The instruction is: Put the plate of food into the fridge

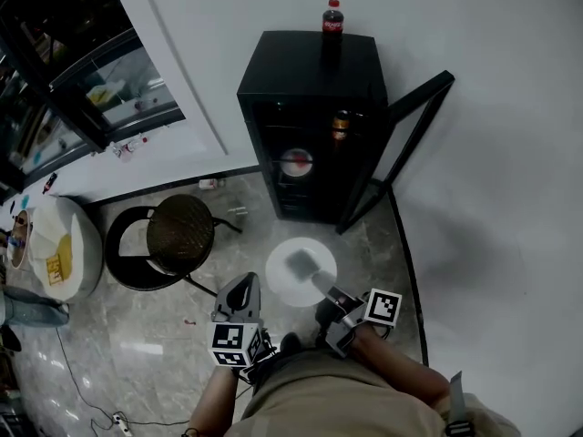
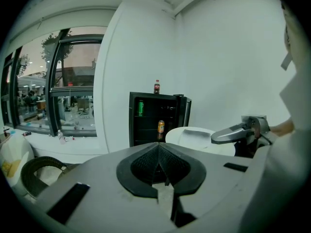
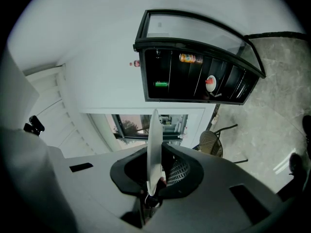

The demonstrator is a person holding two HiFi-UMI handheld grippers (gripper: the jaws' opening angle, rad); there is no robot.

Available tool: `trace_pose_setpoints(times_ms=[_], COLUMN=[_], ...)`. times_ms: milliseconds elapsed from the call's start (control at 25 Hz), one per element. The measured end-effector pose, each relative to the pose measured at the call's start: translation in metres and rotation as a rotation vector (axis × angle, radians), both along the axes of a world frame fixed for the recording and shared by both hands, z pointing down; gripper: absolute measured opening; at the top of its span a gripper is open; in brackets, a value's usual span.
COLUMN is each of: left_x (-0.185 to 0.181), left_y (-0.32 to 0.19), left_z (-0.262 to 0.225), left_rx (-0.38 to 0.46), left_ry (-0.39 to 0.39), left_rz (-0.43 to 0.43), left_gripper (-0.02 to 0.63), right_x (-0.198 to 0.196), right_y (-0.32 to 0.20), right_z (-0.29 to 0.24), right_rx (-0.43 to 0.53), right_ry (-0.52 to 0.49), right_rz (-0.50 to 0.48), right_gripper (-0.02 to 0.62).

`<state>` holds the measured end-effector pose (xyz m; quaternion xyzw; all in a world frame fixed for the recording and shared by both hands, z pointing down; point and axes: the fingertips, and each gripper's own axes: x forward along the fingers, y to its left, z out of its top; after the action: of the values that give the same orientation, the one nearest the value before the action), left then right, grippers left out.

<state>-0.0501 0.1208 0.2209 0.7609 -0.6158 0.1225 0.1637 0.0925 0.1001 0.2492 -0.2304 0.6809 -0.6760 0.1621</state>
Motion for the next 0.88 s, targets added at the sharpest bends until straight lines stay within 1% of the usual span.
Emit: trace_pose_setpoints(times_ms=[200, 480, 600, 720, 880], left_x=[0.017, 0.042, 0.056, 0.067, 0.073], left_y=[-0.006, -0.016, -0.022, -0.026, -0.029], left_z=[-0.001, -0.013, -0.016, -0.016, -0.012], left_rx=[-0.011, 0.004, 0.001, 0.001, -0.006], left_ry=[-0.022, -0.061, -0.061, -0.05, -0.058], left_rz=[-0.003, -0.014, -0.017, -0.017, -0.001], left_gripper=[0.011, 0.011, 0.011, 0.011, 0.011], right_x=[0.016, 0.041, 0.049, 0.054, 0.058], right_y=[-0.007, -0.017, -0.024, -0.027, -0.027], right_z=[0.004, 0.002, 0.001, -0.003, 0.0], right_rx=[-0.015, -0.013, -0.002, 0.0, -0.004], right_ry=[-0.014, -0.043, -0.044, -0.069, -0.078], right_rz=[-0.001, -0.013, -0.021, -0.02, -0.014], right_gripper=[0.04, 0.04, 0.04, 0.04, 0.04])
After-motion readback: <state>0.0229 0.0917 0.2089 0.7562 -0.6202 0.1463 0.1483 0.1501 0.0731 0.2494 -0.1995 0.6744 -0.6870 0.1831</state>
